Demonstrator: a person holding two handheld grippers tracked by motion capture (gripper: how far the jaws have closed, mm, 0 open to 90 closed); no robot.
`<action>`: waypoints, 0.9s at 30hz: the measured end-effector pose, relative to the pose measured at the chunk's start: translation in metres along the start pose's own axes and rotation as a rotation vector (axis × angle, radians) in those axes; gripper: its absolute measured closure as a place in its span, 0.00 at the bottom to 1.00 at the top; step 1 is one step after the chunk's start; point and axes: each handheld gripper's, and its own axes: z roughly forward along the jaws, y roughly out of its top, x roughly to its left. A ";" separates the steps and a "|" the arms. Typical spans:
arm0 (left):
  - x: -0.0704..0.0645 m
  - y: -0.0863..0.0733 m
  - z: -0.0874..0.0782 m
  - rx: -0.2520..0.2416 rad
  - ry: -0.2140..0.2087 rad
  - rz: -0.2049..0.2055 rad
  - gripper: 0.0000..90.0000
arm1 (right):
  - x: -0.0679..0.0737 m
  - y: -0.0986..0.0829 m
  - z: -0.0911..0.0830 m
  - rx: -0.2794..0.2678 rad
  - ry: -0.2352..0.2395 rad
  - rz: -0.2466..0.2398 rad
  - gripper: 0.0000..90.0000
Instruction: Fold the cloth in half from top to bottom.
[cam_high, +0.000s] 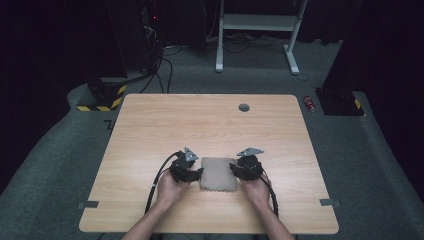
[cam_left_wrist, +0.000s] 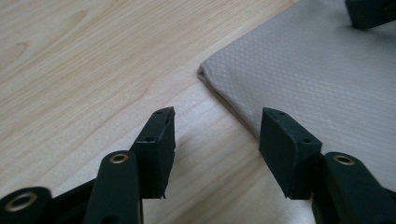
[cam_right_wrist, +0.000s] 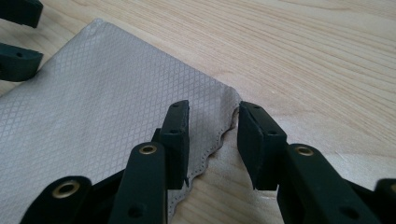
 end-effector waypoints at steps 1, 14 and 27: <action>-0.002 -0.002 -0.004 -0.025 -0.017 -0.018 0.49 | 0.001 -0.001 -0.002 -0.014 0.002 0.001 0.71; -0.022 -0.023 -0.011 -0.008 -0.026 0.019 0.47 | 0.013 -0.030 -0.025 -0.021 0.023 -0.072 0.69; -0.005 -0.024 -0.045 -0.150 -0.068 -0.094 0.45 | 0.002 -0.031 -0.050 -0.109 0.058 0.002 0.68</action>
